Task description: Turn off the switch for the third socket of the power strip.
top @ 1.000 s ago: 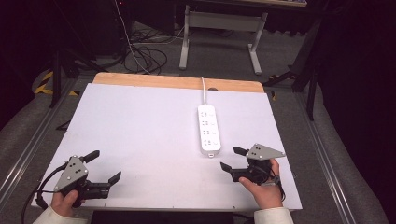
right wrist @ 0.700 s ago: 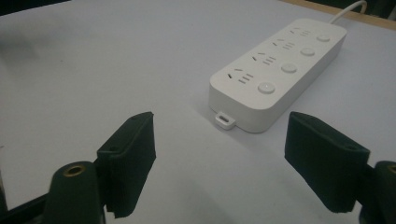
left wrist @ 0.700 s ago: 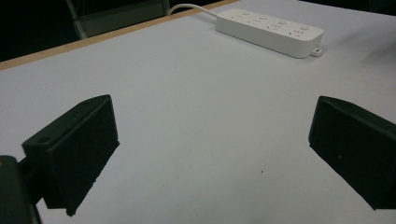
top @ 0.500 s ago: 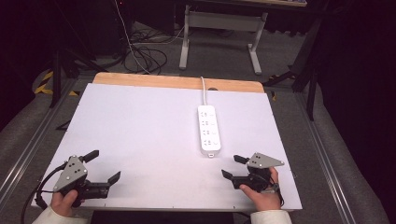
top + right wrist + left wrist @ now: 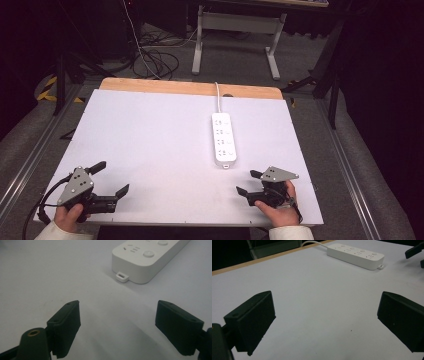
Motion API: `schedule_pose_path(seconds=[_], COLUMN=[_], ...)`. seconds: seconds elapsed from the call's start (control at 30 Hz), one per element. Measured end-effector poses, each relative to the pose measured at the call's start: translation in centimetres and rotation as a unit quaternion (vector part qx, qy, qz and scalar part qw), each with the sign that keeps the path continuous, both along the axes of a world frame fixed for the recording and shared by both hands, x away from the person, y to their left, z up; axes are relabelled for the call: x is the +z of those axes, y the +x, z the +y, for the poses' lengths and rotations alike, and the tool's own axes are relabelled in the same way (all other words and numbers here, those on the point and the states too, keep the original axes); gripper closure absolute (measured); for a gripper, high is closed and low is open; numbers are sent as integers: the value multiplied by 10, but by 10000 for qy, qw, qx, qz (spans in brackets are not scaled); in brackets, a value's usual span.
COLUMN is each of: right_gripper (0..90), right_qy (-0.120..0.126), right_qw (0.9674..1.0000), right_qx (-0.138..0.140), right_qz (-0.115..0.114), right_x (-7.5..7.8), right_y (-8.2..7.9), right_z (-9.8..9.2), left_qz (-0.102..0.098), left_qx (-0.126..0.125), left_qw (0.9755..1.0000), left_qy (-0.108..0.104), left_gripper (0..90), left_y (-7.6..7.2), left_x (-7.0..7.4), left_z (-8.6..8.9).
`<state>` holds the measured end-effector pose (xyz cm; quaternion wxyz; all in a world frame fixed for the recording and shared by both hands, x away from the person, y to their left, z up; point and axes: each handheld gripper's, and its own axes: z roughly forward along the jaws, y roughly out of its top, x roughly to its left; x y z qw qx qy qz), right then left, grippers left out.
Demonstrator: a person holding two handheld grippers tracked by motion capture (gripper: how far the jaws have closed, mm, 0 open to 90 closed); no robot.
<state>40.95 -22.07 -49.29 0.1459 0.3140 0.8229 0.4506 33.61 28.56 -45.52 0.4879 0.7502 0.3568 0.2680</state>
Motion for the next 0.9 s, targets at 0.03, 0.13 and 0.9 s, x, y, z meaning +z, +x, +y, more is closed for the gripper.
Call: schedule_pose_path(seconds=[0.03, 0.13, 0.9], right_gripper=[207, 210, 228], right_qy=[60, 166, 173], right_qw=[10000, 9997, 9996], right_qx=[-21, -110, -109], right_qz=[-41, -164, -213], right_x=[1, 3, 4], right_y=[0, 0, 1], right_z=[0, -2, -3], left_qz=[1, 10, -1], left_qx=[-11, -37, -87], left_qw=[10000, 10000, 9999], left_qy=[11, 33, 74], left_gripper=[18, 18, 19], left_y=[0, 0, 2], left_x=[0, 0, -2], left_z=[0, -1, 1])
